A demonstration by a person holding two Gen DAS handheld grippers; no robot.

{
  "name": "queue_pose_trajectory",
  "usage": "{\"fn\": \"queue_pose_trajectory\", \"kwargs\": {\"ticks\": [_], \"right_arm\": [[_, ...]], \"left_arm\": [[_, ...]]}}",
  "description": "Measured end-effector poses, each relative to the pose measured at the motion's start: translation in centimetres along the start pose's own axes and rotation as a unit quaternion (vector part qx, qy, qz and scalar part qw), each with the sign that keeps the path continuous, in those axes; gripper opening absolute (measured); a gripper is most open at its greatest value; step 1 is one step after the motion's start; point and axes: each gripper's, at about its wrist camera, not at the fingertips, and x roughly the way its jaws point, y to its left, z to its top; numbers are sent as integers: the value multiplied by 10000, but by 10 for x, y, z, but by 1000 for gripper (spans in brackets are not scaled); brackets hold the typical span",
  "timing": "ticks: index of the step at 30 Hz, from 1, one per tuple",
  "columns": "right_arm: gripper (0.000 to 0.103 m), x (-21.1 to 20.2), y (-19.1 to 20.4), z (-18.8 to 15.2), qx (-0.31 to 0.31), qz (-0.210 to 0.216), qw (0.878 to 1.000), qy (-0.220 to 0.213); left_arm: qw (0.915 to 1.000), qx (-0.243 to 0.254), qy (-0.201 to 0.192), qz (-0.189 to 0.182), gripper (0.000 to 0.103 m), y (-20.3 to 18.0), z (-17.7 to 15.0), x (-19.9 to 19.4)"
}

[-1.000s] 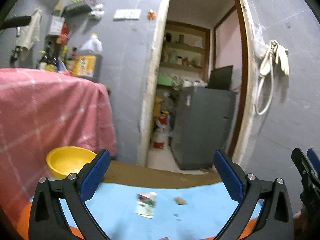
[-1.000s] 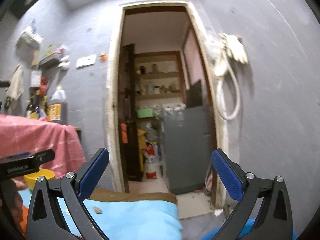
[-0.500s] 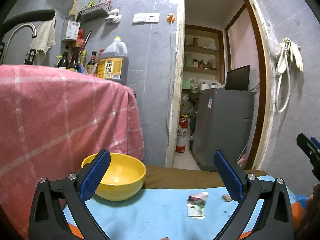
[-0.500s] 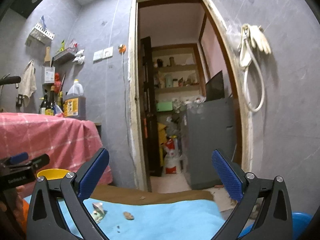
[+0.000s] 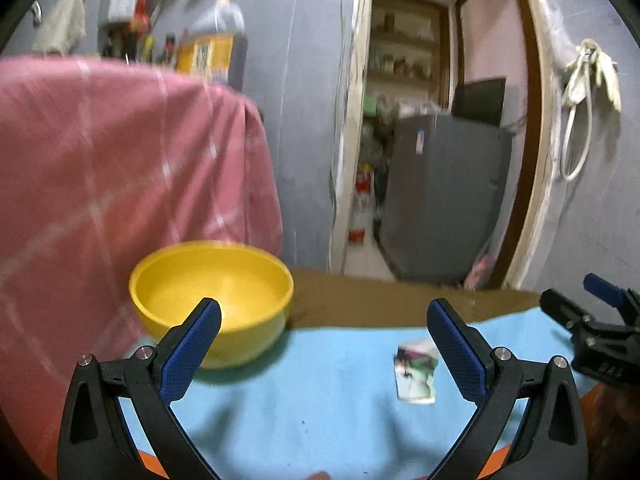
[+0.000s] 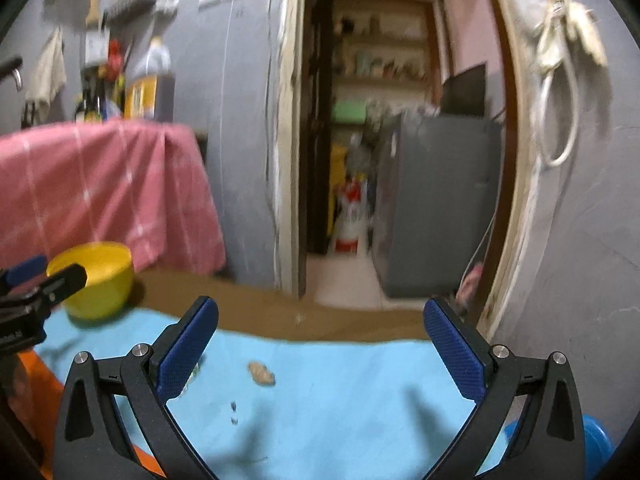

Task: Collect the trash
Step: 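Bring both tools back over the remaining table trash, then close the left gripper on the white-green paper while the right grasps the tan crumb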

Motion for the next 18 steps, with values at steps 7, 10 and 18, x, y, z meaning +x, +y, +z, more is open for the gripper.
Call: {"fn": "queue_pose_trajectory", "kwargs": {"ticks": [7, 10, 18], "right_arm": [[101, 24, -4, -9, 82, 115, 9973, 721], [86, 36, -7, -12, 183, 270, 9940, 1045], [62, 63, 0, -21, 103, 567, 9816, 1819]], "left_arm": [[9966, 115, 734, -350, 100, -6, -3, 26], [9931, 251, 1024, -510, 92, -13, -4, 36], [9766, 233, 1875, -1023, 62, -20, -11, 66]]}}
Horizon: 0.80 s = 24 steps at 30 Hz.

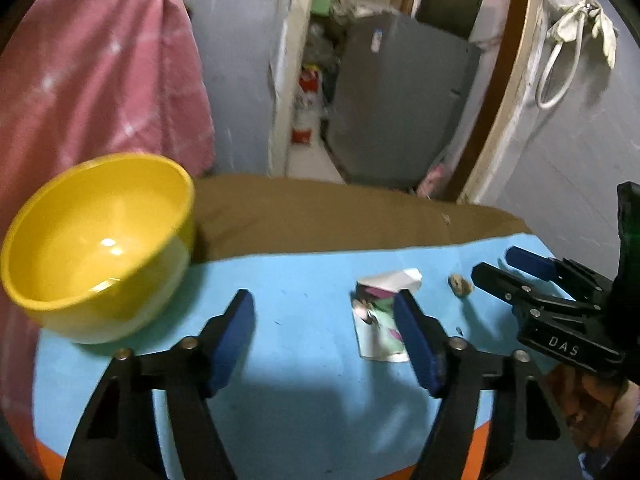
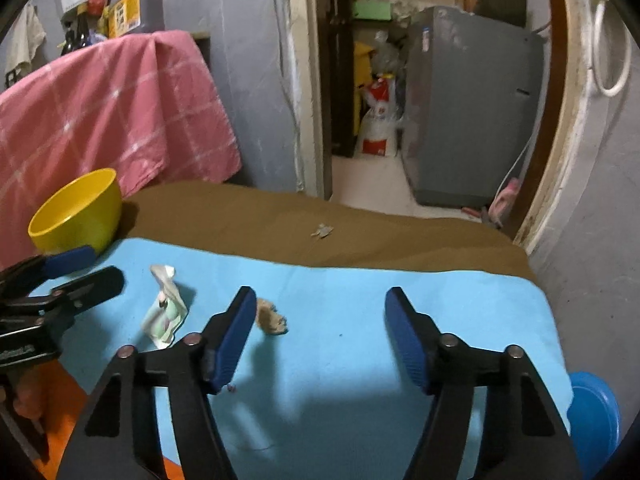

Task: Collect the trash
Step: 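Close the left gripper on the white-green paper while the right grasps the tan crumb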

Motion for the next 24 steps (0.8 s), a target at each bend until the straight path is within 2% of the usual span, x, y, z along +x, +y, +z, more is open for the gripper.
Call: {"fn": "queue_pose_trajectory", "kwargs": {"ticks": [3, 6, 9, 13, 17, 20, 22, 24], "right_arm": [[54, 5, 3, -1, -61, 118, 9998, 151], [46, 12, 6, -1, -118, 253, 9991, 313], [44, 21, 8, -1, -143, 393, 9979, 503], [40, 23, 11, -2, -218, 450, 9970, 583], [26, 26, 15, -3, -349, 550, 9957, 659], [17, 27, 16, -3, -355, 577, 9953, 687], [17, 26, 15, -3, -332, 594, 9954, 673], [16, 26, 16, -3, -326, 583, 9957, 646]], "left_arm": [[9991, -92, 333, -226, 57, 1, 3, 14], [9983, -116, 385, -428, 57, 0, 8, 19], [9976, -36, 444, -523, 57, -6, 13, 23], [9967, 1, 555, -589, 38, -9, 17, 29], [9958, -84, 627, -668, 19, -8, 16, 32], [9949, -176, 674, -723, 10, -4, 16, 34], [9944, -207, 684, -776, 4, -4, 17, 35], [9942, -206, 681, -807, 2, -4, 16, 34]]}}
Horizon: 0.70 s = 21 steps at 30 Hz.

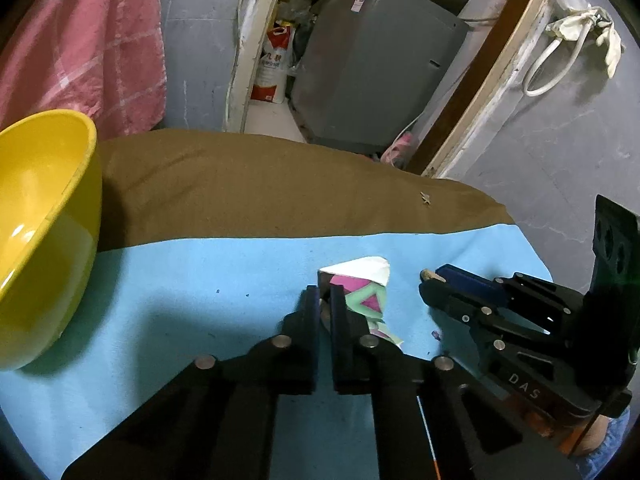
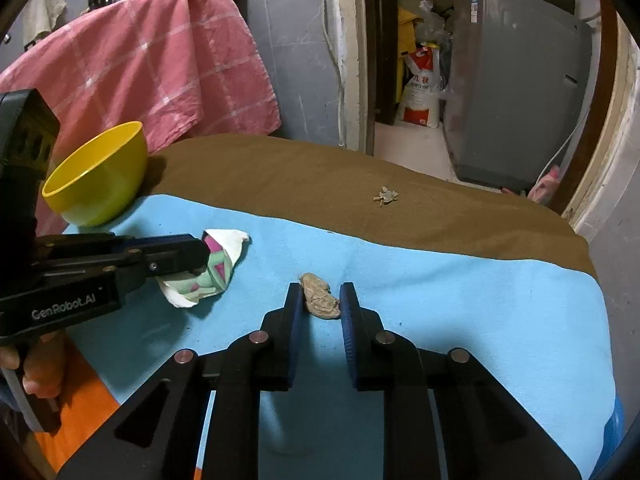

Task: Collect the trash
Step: 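Close the left gripper on the white-green paper while the right grasps the tan crumb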

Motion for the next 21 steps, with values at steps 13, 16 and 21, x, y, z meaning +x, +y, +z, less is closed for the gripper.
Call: {"fn": "queue_pose_trajectory", "kwargs": {"ticks": [13, 16, 21], "right_arm": [[16, -14, -7, -1, 245, -76, 9990, -364], [16, -18, -9, 0, 328, -108, 9984, -453], [16, -24, -20, -2, 623, -32, 9966, -532]], "left_arm": [[9993, -65, -322, -172, 0, 3, -4, -14], [9994, -108, -318, -128, 10, 4, -5, -15], [9998, 84, -202, 34, 54, -3, -8, -13]]}}
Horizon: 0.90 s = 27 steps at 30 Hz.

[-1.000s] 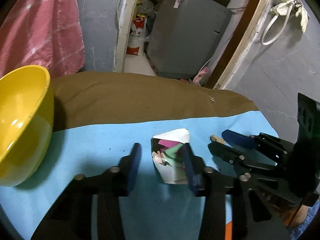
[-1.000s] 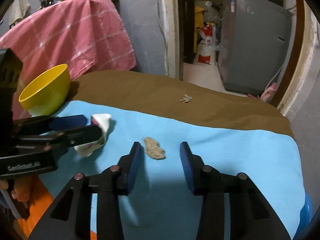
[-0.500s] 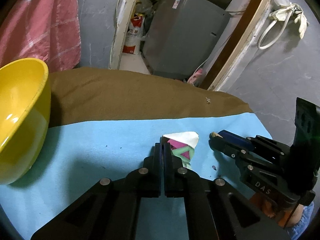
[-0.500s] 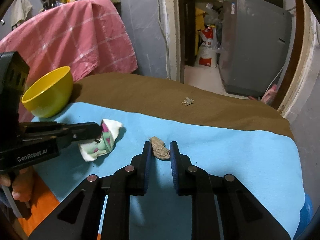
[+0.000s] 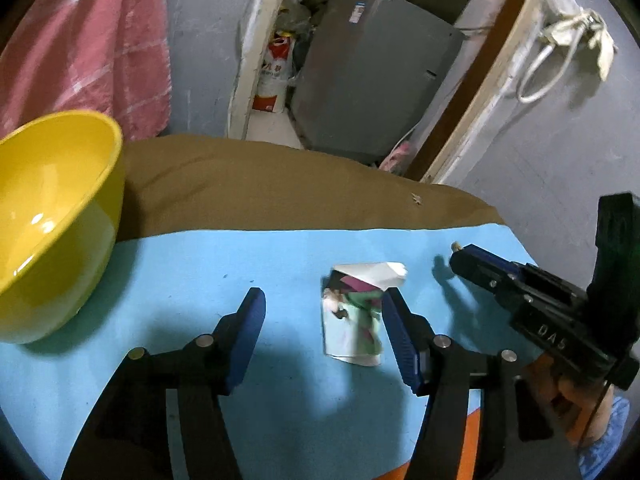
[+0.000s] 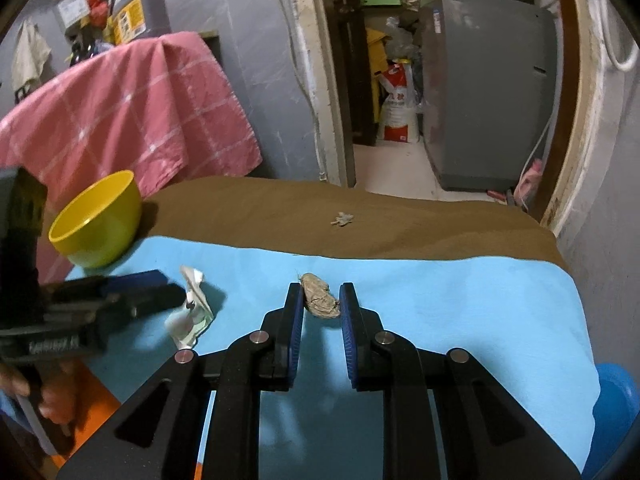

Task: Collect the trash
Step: 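Close the left gripper on the white-green paper while the right grasps the tan crumb, then carry the paper in the left gripper while the right carries the crumb to the basin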

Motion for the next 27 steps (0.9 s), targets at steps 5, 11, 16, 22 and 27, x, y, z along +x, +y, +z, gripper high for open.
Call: {"fn": "queue_pose_trajectory", "kwargs": {"ticks": [5, 11, 16, 22, 27], "right_arm": [[16, -5, -12, 0, 260, 133, 9996, -11], [16, -9, -17, -1, 432, 230, 9988, -40], [16, -15, -17, -2, 445, 213, 9987, -158], [16, -45, -13, -10, 297, 148, 9970, -696], [16, -89, -5, -24, 116, 26, 9864, -1639]], "left_arm": [[9977, 517, 283, 341, 55, -22, -2, 15], [9922, 940, 376, 732, 55, -42, -4, 31], [9922, 904, 286, 810, 33, -40, -9, 30], [9948, 748, -139, 673, 33, -34, -7, 9], [9883, 916, -1100, 523, 33, -62, -21, -33]]}}
